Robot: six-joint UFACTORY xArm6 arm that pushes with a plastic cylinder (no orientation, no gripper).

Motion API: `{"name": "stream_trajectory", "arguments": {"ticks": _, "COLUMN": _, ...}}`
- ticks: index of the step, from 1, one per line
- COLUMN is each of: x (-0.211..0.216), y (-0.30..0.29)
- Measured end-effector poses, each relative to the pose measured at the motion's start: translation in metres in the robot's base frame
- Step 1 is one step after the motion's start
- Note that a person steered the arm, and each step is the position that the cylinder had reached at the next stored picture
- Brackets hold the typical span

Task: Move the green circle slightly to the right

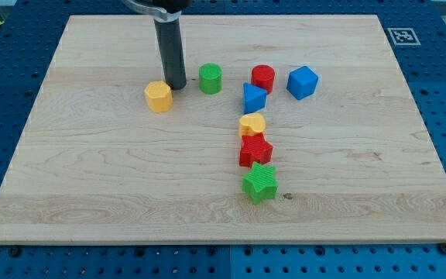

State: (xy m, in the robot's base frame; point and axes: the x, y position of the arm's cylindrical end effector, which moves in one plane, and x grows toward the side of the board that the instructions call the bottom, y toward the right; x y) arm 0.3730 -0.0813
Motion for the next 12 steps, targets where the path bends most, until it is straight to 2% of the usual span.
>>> {"name": "stream_trajectory", "arguments": {"ticks": 3, "x": -0.001, "y": 0.000}}
{"name": "stream_trajectory", "arguments": {"ticks": 4, "x": -0.015, "y": 0.000}}
{"name": "stream_trajectory", "arguments": {"ticks": 12, "x": -0.011, "y": 0.022}}
